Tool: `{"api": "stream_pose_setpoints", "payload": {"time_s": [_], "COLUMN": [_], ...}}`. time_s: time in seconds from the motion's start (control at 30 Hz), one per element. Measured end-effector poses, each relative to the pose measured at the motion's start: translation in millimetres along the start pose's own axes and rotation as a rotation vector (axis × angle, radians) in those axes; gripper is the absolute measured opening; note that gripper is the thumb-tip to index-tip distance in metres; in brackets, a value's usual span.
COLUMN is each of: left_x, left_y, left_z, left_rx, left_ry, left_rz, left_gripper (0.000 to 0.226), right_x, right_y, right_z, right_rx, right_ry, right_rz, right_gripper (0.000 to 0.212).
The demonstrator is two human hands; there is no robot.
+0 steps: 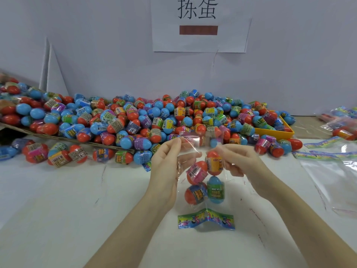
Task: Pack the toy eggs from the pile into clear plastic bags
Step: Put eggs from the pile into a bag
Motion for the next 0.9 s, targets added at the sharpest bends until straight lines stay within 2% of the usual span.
{"api": "stream_pose_setpoints", "payload": {"time_s": [0.03,0.1,0.27,0.4,0.47,0.6,0.7,0.83,0.9], "left_x": [-0.5,-2.3,-5.2,-4.1,-3.2,-1.6,-2.7,-2.5,-2.4], "left_y": [-0.4,-1.5,-5.9,-13.6,-17.9,-22.3,-22.7,-20.1,-18.0], "left_z": [0.2,1.9,8.2,6.2,8.2,12.6,13.2,11.3,9.6], "left_rx": [0.004,0.005,-0.155,-0.391,-0.413,-0.372,-0.318,-0.285,-0.289], "left_ry": [0.009,0.035,-0.072,-0.106,-0.103,-0.115,-0.096,-0.07,-0.051], "left_rz": [0.019,0.128,0.415,0.524,0.509,0.371,0.347,0.322,0.313], "left_gripper": [0.019,0.02,0.052,0.048,0.042,0.027,0.009,0.013,0.014], "right_x": [-3.2,-2.8,-5.6,-4.3,-3.1,-3.1,-1.6,2.3,3.5], "right_y": [3.3,2.8,0.4,-1.7,-6.5,-8.4,-4.7,2.2,7.4], "right_z": [-5.4,-9.5,-7.0,-7.0,-4.9,-3.6,-3.4,-4.5,-5.5], "right_rx": [-0.011,-0.039,-0.008,0.016,0.058,0.076,0.047,-0.019,-0.033], "right_ry": [-0.084,-0.136,-0.128,-0.148,-0.161,-0.102,-0.008,0.062,0.054], "right_rz": [0.019,0.065,0.061,0.06,0.085,0.171,0.181,0.154,0.22], "right_gripper": [0.04,0.027,0.029,0.02,0.008,0.011,0.029,0.046,0.046]}}
Point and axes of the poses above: each hand's wrist, its own z-axis towards the middle knuckle, its own y-axis out of the palm, x = y × z, the point moved 2 cm from there along z, towards the middle knuckle, and after that the axes turned 15 degrees about z, right-handed, at the moved point
